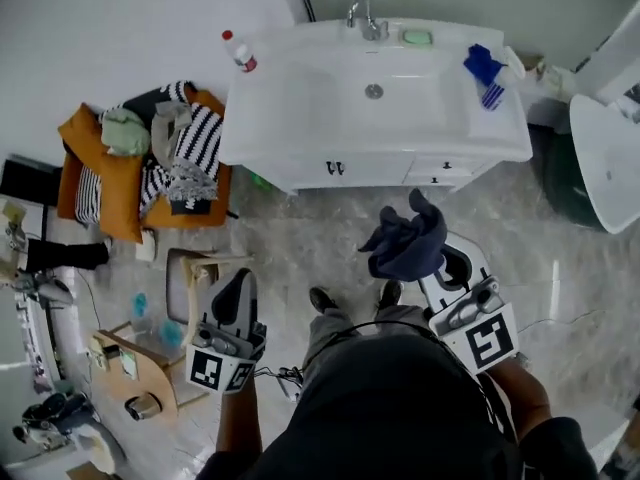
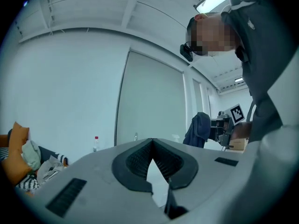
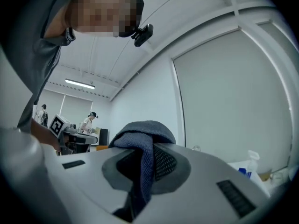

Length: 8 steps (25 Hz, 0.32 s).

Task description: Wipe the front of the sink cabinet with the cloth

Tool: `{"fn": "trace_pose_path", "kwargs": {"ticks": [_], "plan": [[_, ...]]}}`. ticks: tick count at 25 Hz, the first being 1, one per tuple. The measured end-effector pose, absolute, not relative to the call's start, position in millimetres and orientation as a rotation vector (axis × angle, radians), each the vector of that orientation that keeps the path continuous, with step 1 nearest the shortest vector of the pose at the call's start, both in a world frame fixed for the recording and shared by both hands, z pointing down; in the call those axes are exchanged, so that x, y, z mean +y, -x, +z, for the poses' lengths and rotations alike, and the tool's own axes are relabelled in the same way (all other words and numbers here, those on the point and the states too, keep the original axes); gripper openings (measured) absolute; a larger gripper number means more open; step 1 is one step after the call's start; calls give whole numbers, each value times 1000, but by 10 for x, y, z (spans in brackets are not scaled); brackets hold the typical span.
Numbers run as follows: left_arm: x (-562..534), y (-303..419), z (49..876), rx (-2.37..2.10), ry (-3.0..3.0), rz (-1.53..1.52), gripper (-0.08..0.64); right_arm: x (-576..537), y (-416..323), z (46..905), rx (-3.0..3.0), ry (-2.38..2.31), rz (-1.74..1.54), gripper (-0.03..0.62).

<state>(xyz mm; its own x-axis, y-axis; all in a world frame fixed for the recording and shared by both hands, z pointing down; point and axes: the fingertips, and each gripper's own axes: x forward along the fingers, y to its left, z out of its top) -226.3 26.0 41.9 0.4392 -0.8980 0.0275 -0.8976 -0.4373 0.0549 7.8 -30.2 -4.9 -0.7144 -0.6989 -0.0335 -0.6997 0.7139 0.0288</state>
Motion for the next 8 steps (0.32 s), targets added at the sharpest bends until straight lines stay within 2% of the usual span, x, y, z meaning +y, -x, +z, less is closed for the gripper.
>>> {"fn": "trace_pose_path", "kwargs": {"ticks": [8], "plan": [[174,1990,358,-1423,-2688,-29,3,-127,-452,-80,2821,1398,42,25]]}}
